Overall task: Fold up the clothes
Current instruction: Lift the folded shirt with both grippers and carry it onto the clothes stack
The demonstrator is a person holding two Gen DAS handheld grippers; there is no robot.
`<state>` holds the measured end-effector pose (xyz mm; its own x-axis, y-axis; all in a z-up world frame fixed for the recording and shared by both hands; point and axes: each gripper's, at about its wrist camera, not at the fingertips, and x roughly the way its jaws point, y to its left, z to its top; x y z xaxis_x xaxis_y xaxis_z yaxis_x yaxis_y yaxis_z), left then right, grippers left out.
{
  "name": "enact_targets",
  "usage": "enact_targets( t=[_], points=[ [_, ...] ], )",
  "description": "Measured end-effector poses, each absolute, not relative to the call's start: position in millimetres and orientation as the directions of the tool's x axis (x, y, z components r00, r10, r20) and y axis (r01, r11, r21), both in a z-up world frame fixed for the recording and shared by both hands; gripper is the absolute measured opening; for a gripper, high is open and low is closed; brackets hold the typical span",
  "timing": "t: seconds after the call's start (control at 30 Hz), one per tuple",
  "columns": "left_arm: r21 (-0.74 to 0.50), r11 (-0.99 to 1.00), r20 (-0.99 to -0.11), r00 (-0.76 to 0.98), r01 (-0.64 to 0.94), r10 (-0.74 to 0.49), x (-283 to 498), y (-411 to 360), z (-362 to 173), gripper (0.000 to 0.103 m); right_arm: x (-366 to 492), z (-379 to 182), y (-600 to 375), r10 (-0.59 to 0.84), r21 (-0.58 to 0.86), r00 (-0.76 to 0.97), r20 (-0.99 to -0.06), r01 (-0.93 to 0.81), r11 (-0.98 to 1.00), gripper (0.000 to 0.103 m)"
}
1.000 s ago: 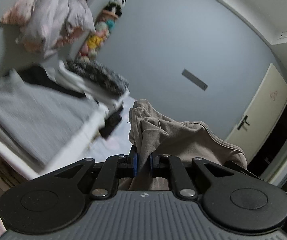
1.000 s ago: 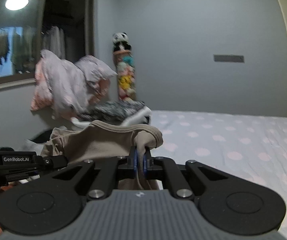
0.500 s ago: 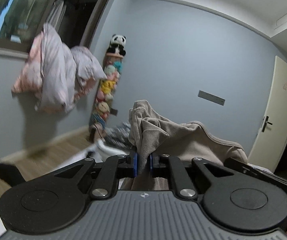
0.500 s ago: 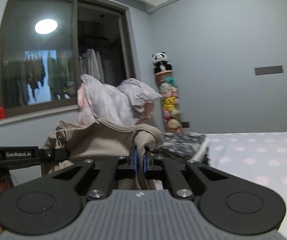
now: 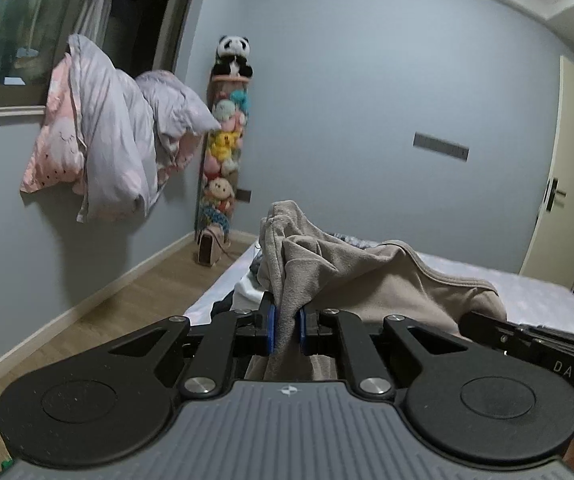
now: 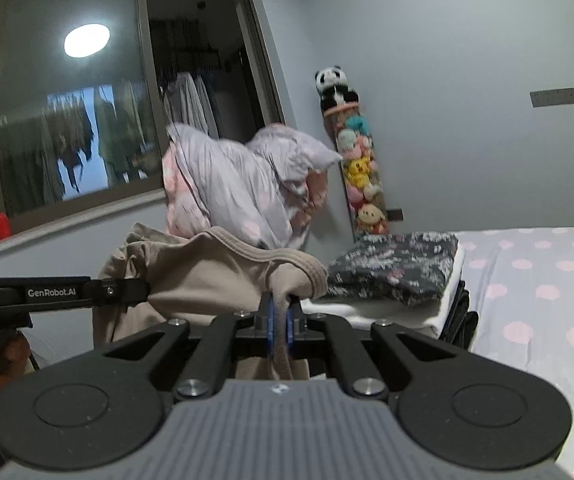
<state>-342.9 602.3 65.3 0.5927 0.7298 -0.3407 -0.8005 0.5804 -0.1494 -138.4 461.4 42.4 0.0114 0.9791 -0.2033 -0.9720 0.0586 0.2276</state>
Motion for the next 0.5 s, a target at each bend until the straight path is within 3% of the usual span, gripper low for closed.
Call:
enact_targets(
  t=[0.5],
  points=[
    [-0.065, 0.656, -0.533, 0.582, -0.752, 0.614, -282.6, 710.3, -5.9, 0.013, -88.7, -21.4, 564.8, 0.926, 0.215, 0.016, -0.377, -0.971, 0.104, 0.007]
  ],
)
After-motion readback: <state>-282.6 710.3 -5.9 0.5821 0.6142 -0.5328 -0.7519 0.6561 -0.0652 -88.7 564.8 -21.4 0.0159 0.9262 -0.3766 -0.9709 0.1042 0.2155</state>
